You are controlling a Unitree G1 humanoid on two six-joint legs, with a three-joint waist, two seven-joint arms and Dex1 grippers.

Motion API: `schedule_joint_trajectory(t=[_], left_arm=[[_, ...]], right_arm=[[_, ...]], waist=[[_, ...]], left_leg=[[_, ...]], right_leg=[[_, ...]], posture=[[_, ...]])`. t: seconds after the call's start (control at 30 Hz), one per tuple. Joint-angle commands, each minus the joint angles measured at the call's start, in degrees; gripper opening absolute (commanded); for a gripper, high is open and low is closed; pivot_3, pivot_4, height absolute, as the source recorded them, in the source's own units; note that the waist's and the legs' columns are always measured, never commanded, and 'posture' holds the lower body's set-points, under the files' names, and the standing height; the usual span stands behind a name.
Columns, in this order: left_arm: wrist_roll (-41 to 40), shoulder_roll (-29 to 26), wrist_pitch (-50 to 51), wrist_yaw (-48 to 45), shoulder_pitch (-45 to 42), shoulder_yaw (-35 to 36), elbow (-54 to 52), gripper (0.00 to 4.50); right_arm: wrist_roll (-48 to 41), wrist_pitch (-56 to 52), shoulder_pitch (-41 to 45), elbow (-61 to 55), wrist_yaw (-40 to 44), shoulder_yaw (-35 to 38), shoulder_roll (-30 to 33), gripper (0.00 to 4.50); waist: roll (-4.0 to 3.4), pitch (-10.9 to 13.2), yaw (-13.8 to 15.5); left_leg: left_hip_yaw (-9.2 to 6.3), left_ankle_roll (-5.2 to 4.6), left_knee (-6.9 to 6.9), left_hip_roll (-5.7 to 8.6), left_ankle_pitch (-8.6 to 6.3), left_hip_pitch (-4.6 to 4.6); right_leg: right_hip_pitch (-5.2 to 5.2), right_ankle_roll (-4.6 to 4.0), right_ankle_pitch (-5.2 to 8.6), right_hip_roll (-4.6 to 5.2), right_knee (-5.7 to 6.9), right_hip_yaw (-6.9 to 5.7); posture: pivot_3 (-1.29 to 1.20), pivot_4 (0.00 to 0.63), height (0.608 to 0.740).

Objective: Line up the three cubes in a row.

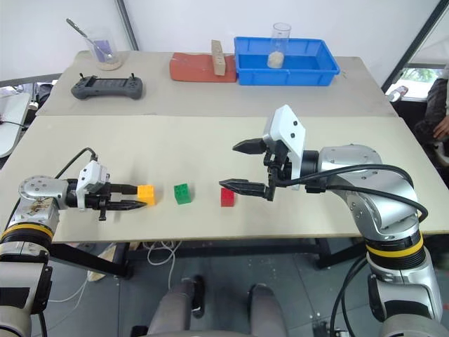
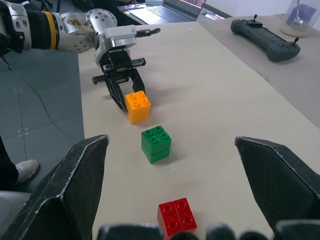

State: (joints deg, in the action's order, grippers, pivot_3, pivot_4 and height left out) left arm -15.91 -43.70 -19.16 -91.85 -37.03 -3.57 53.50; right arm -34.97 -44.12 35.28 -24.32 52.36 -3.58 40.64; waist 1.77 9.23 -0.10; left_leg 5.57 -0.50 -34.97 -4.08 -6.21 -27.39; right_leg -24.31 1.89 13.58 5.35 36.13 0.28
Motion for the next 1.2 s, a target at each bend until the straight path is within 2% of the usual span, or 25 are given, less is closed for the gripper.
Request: schedule_joint_trajectory(t=[0.03, 0.23, 0.43, 0.53, 0.6, 0.73, 0.8, 1.0, 1.2], left_arm=[[0.8, -0.5, -2.5, -0.7, -0.4, 0.8, 1.6, 1.78], [2.5, 0.4, -4.0, -0.2, -1.9, 2.0, 4.5, 4.47], [3.2, -0.6, -3.4, 0.3, -3.0, 3.5, 5.1, 4.47], [0.9, -3.2, 2.5, -0.6, -2.1, 3.7, -0.6, 4.47], [-1.0, -7.0, 10.4, -0.7, -1.1, 2.6, -8.4, 4.47], [-3.2, -13.1, 28.4, -0.2, -3.1, 4.6, -22.7, 4.47], [-4.2, -15.6, 33.5, 0.5, -3.1, 5.4, -28.3, 4.47], [-1.2, -14.4, 29.2, 9.1, -2.6, 8.6, -29.5, 4.47], [0.8, -13.1, 25.2, 10.0, -3.7, 7.3, -25.9, 4.47]], right_arm=[[-0.1, 1.2, 1.2, -1.5, 0.0, 0.8, 0.1, 4.50], [0.1, 1.5, 1.5, -0.8, 0.5, 0.6, 0.0, 4.50], [0.6, 1.9, 1.1, -0.6, 0.6, 0.5, 0.1, 4.50], [0.6, 2.0, -0.1, -0.9, 0.9, 1.7, 1.1, 4.50], [0.7, 2.2, -1.6, -0.9, 1.1, 3.2, 2.4, 4.50], [2.5, 4.9, -4.9, 1.2, 2.2, 5.7, 5.5, 4.50], [3.1, 5.8, -5.9, 2.5, 2.4, 6.6, 6.7, 4.50], [4.3, 8.0, -6.7, 5.0, 3.4, 7.5, 8.6, 4.50], [4.8, 8.6, -6.4, 5.6, 3.1, 7.2, 8.2, 4.50]], waist=[[0.00, 0.0, 0.0], [0.00, 0.0, 0.0], [0.00, 0.0, 0.1], [0.01, 0.0, 0.0], [0.06, 0.0, 0.0], [0.09, 0.1, 0.1], [0.09, 0.1, 0.1], [0.06, 0.0, 0.0], [0.07, 0.0, -0.1]], left_leg=[[0.00, 0.00, 0.00, 0.00, 0.00, 0.00], [0.00, 0.00, 0.00, 0.00, 0.00, 0.00], [0.00, 0.00, 0.00, 0.00, 0.00, 0.00], [0.00, 0.00, -0.01, -0.01, 0.00, 0.00], [0.00, 0.00, -0.01, -0.03, 0.00, -0.02], [0.00, 0.01, 0.00, -0.05, 0.00, -0.05], [0.01, 0.02, -0.01, -0.02, -0.01, -0.03], [0.01, 0.00, 0.01, -0.04, 0.00, 0.03], [0.02, 0.00, -0.01, -0.06, 0.00, 0.02]], right_leg=[[0.00, -0.01, 0.00, 0.00, 0.00, 0.00], [-0.01, 0.02, -0.01, -0.01, 0.02, 0.00], [0.00, 0.02, -0.01, -0.01, 0.02, -0.01], [-0.01, 0.04, -0.02, -0.02, 0.03, -0.01], [-0.01, 0.04, -0.02, -0.02, 0.03, -0.02], [-0.01, -0.14, 0.09, -0.02, 0.01, -0.02], [0.00, -0.14, 0.11, 0.00, 0.00, -0.02], [0.00, -0.16, 0.13, -0.04, 0.06, 0.00], [-0.01, -0.05, 0.08, -0.09, 0.07, 0.02]], posture=[[0.00, 0.150, 0.740], [0.00, 0.150, 0.740], [0.00, 0.150, 0.740], [0.00, 0.150, 0.740], [0.00, 0.150, 0.740], [0.00, 0.150, 0.740], [0.00, 0.150, 0.740], [0.00, 0.150, 0.740], [0.00, 0.150, 0.740]])
